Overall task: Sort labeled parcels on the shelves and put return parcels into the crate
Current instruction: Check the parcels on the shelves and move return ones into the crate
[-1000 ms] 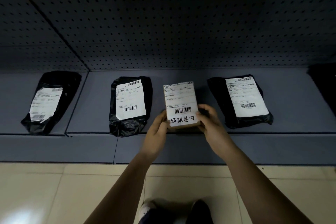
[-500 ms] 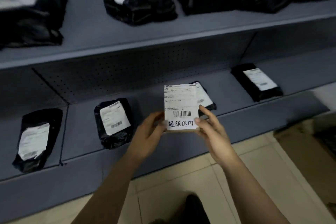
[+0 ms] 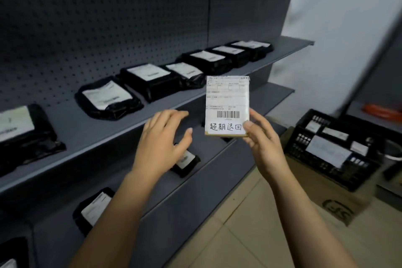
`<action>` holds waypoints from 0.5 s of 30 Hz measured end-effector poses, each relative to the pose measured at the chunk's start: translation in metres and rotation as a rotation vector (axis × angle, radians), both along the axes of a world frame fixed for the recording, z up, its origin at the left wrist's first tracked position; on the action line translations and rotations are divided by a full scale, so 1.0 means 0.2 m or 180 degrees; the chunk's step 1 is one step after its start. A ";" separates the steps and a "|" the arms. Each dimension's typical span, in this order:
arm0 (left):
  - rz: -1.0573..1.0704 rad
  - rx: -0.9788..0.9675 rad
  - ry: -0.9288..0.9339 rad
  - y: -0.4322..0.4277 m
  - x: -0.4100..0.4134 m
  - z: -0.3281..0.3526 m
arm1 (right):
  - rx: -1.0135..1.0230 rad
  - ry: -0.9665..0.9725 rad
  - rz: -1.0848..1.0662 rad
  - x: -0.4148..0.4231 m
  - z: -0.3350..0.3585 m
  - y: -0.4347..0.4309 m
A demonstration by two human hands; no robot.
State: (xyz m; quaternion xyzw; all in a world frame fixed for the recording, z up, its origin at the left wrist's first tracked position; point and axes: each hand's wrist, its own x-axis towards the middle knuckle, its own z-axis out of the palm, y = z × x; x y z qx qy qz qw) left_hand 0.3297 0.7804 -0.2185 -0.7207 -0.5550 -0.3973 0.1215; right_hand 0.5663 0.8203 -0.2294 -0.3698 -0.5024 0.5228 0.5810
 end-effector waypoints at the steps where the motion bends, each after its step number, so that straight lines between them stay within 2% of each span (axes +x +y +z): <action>1: -0.0025 0.0121 0.0065 0.01 0.03 0.07 | 0.0086 0.0021 -0.0067 0.04 0.07 -0.01; 7: -0.0255 0.0615 0.0220 0.08 0.23 0.32 | 0.0447 0.0126 -0.0389 0.24 0.32 -0.06; 15: -0.0696 0.0792 0.0260 0.19 0.59 0.38 | 0.0470 0.0183 -0.0823 0.57 0.33 -0.12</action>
